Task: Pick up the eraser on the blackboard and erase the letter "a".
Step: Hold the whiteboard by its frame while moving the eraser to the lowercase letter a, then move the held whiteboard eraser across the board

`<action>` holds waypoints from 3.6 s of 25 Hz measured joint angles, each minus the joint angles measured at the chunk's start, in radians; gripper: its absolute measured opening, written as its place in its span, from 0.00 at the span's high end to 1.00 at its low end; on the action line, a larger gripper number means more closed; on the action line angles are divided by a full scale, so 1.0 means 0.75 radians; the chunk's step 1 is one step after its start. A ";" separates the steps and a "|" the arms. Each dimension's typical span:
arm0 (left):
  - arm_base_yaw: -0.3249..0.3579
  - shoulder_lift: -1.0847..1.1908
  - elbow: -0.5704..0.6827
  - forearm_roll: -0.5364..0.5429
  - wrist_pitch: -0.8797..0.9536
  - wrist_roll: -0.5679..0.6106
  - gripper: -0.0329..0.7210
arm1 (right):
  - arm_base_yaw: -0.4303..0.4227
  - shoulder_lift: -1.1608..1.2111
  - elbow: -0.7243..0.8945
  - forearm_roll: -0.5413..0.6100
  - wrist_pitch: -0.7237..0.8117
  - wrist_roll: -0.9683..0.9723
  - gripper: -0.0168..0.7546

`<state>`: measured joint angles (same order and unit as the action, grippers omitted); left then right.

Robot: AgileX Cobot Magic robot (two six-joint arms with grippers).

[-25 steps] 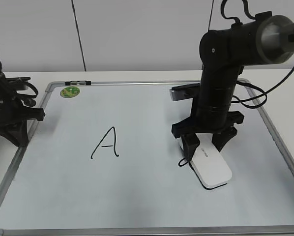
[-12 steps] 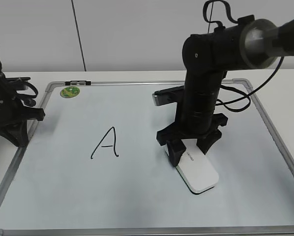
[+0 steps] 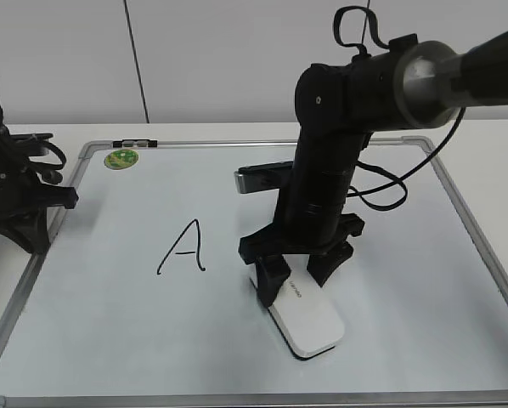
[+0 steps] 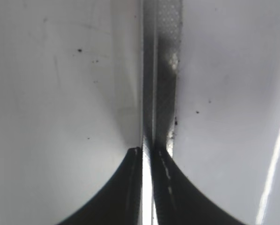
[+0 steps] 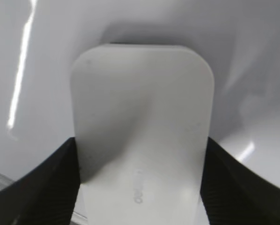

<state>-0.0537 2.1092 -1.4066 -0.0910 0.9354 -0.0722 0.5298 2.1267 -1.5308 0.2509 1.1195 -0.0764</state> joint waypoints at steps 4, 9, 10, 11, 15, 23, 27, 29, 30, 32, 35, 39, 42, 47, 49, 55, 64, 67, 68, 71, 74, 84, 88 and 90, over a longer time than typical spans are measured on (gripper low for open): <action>0.000 0.000 0.000 0.000 0.000 0.000 0.88 | 0.008 0.008 -0.003 0.079 0.013 -0.044 0.30; 0.000 0.000 0.000 -0.003 0.000 0.000 0.88 | 0.013 0.021 -0.094 0.054 0.086 -0.047 0.30; 0.000 0.000 0.000 -0.003 0.000 0.000 0.88 | 0.013 0.021 -0.121 0.045 0.099 -0.040 0.30; 0.000 0.000 0.000 -0.003 0.000 0.000 0.88 | 0.013 0.015 -0.143 0.033 0.105 -0.034 0.30; 0.000 0.000 0.000 -0.003 0.000 0.000 0.88 | 0.016 -0.053 -0.237 -0.159 0.113 0.086 0.30; 0.000 0.000 0.000 -0.003 0.000 0.000 0.88 | -0.118 -0.104 -0.248 -0.440 0.127 0.228 0.30; 0.000 0.000 0.000 -0.003 0.000 0.000 0.88 | -0.277 -0.104 -0.248 -0.448 0.127 0.236 0.30; 0.000 0.000 0.000 -0.003 0.000 0.000 0.88 | -0.356 -0.104 -0.248 -0.439 0.129 0.236 0.30; 0.000 0.000 0.000 -0.003 0.000 0.000 0.88 | -0.394 -0.104 -0.248 -0.433 0.129 0.232 0.30; 0.000 0.000 0.000 -0.003 0.000 0.000 0.88 | -0.444 -0.104 -0.248 -0.433 0.129 0.224 0.30; 0.000 0.000 0.000 -0.003 0.000 0.000 0.88 | -0.527 -0.104 -0.248 -0.424 0.129 0.212 0.30; 0.000 0.000 0.000 -0.003 0.000 0.000 0.88 | -0.588 -0.104 -0.248 -0.402 0.129 0.191 0.30; 0.000 0.000 0.000 -0.003 0.000 0.000 0.88 | -0.652 -0.060 -0.248 -0.323 0.129 0.123 0.30; 0.000 0.000 0.000 -0.003 0.000 0.000 0.88 | -0.685 0.020 -0.255 -0.289 0.129 0.076 0.30; 0.000 0.000 0.000 -0.003 0.000 0.000 0.88 | -0.688 0.033 -0.260 -0.289 0.129 0.074 0.30; 0.000 0.000 0.000 -0.003 0.000 0.000 0.88 | -0.688 0.039 -0.269 -0.283 0.129 0.071 0.30; 0.000 0.000 0.000 -0.003 0.000 0.000 0.88 | -0.688 0.039 -0.269 -0.242 0.129 0.071 0.30; 0.000 0.000 0.000 -0.003 0.000 0.000 0.88 | -0.688 0.039 -0.269 -0.265 0.129 0.071 0.30; 0.000 0.000 0.000 -0.003 0.000 0.000 0.88 | -0.688 0.039 -0.269 -0.268 0.129 0.071 0.30; 0.000 0.000 0.000 -0.003 0.000 0.000 0.88 | -0.688 0.050 -0.269 -0.268 0.129 0.068 0.30; 0.000 0.000 0.000 -0.003 0.000 0.000 0.88 | -0.688 0.086 -0.269 -0.269 0.129 0.068 0.30; 0.000 0.000 0.000 -0.003 0.000 0.000 0.88 | -0.688 0.105 -0.269 -0.271 0.129 0.068 0.28; 0.000 0.000 0.000 -0.003 0.000 0.000 0.88 | -0.690 0.108 -0.269 -0.271 0.129 0.068 0.15; 0.000 0.000 0.000 -0.003 0.000 0.000 0.88 | -0.690 0.108 -0.269 -0.269 0.129 0.071 0.12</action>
<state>-0.0537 2.1092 -1.4066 -0.0932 0.9354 -0.0722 0.0121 2.2074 -1.7322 0.0491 1.2165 -0.0233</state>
